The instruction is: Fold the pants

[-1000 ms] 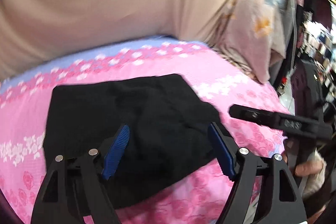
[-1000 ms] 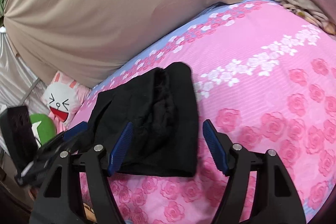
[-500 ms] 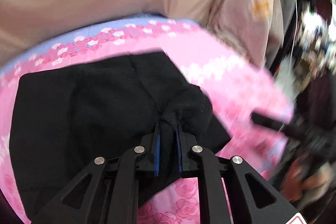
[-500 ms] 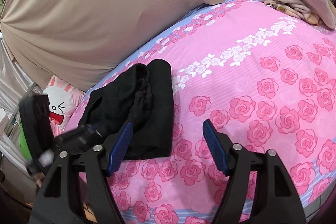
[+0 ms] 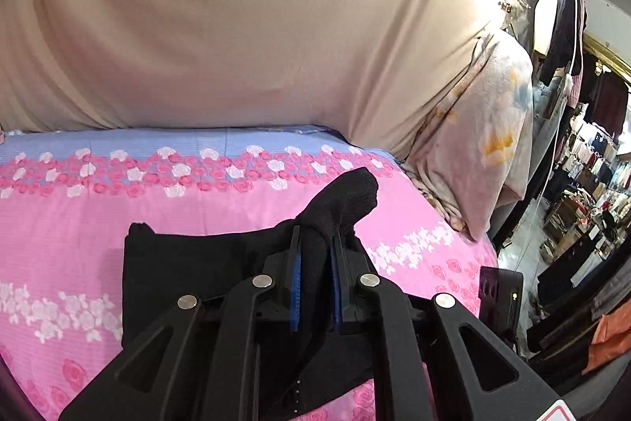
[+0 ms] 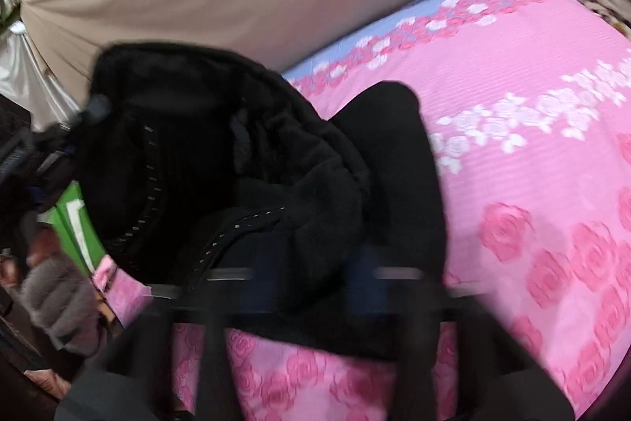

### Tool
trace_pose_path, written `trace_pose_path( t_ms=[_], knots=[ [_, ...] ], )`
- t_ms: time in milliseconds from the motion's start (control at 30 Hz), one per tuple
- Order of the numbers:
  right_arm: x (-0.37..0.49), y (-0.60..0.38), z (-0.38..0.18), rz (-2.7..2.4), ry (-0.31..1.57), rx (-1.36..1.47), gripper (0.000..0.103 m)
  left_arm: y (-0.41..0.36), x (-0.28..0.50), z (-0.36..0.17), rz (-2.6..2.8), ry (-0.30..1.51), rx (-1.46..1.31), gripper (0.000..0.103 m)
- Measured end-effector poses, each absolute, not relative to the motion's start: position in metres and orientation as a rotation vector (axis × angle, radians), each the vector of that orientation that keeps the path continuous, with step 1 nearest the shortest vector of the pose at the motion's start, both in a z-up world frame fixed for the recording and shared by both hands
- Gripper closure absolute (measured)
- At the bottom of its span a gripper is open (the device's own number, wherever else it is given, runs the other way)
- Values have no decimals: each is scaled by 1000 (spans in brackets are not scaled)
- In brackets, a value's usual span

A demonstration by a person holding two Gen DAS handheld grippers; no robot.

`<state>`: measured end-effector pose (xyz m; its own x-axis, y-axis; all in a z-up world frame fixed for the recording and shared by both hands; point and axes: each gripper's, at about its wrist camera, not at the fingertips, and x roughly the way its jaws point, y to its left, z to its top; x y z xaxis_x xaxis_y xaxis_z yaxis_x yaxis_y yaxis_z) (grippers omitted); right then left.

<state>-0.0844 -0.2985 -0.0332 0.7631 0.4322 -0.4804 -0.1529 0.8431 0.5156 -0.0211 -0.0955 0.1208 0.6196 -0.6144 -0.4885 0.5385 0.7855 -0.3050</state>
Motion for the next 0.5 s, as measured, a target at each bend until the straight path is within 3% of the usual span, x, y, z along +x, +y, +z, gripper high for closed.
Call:
trace_pose_path(
  t_ms=[167,333,433,500],
  knots=[
    [-133,-291,18,330,463,374,96,-90,-26,125,-684,585,-149,93],
    [-100,-327,-72,155,715,484,96,-113,-15,96,-704,659,-132,93],
    [-132,-331,-32,103,544,488,87,-121,-18,92,-704,655,-113,93],
    [-134,-322,-12,153,509,443,65,-122,-21,99,-704,629,-99,93]
  ],
)
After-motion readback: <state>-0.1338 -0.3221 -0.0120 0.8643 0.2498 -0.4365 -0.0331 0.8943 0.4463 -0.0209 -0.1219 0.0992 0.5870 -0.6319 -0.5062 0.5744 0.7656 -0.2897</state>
